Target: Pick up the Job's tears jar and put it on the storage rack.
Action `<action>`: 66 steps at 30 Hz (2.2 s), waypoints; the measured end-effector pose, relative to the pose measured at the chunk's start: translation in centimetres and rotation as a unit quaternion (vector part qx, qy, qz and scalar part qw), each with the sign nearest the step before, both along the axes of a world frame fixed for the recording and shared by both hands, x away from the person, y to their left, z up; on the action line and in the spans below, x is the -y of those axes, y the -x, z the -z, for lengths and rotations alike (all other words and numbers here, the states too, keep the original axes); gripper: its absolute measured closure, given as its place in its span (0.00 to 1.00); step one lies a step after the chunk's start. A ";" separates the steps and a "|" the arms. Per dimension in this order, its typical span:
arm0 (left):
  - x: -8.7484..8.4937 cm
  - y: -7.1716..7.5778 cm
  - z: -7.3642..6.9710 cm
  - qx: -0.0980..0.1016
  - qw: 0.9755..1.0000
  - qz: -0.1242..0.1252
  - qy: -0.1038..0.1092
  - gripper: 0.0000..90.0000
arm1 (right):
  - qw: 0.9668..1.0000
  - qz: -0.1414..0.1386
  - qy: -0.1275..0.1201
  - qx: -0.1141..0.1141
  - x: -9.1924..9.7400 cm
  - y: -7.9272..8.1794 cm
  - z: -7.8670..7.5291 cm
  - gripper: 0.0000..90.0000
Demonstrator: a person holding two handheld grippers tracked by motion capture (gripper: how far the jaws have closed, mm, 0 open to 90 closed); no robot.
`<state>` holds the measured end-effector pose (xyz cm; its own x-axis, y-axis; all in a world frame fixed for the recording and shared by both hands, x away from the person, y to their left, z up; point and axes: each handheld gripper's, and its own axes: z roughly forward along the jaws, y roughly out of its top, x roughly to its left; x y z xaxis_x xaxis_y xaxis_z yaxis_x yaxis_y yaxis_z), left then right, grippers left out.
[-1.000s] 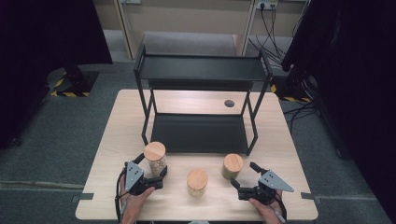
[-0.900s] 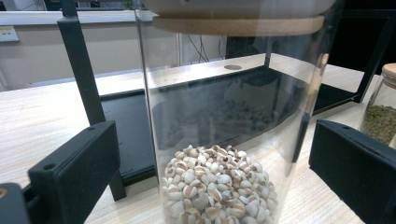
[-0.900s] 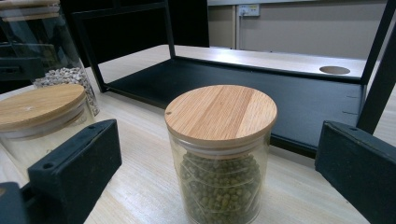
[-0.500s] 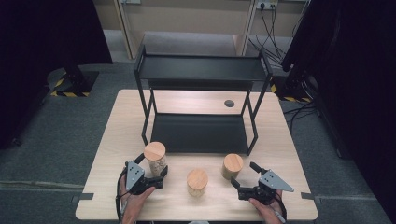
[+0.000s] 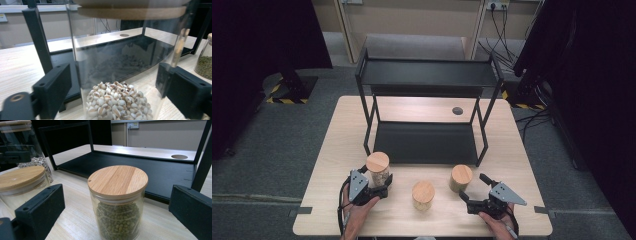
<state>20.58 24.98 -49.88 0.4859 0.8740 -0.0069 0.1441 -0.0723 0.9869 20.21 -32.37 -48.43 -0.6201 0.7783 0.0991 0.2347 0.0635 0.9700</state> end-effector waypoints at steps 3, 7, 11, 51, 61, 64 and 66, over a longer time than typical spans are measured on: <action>0.0 -0.1 -0.1 0.000 1.000 0.005 -0.003 0.27 | 1.000 0.000 -0.001 0.000 0.0 0.0 0.0 0.01; 0.2 0.0 -0.2 -0.001 1.000 0.001 -0.001 0.28 | 1.000 -0.001 -0.001 0.000 0.0 0.0 0.0 0.01; 0.3 0.0 -0.4 -0.005 1.000 -0.001 -0.003 0.28 | 1.000 0.000 -0.003 0.001 0.0 0.0 0.0 0.01; 2.7 -3.6 -3.7 -0.005 1.000 0.012 0.004 0.28 | 1.000 0.005 -0.005 0.003 0.1 0.0 0.1 0.01; 3.3 -4.8 -4.5 -0.002 1.000 0.008 0.004 0.28 | 1.000 0.006 -0.006 0.003 0.1 0.0 0.1 0.01; 3.5 -5.3 -4.8 -0.001 1.000 0.007 0.006 0.28 | 1.000 0.006 -0.007 0.003 0.1 0.0 0.1 0.01; 3.6 -5.5 -4.9 -0.001 1.000 0.007 0.006 0.28 | 1.000 0.006 -0.007 0.003 0.1 0.0 0.1 0.01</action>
<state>26.11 21.40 -44.94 0.4989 0.8665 -0.0191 0.1450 -0.0617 0.9875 20.17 -32.46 -48.52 -0.6119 0.7838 0.1059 0.2291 0.0475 0.9722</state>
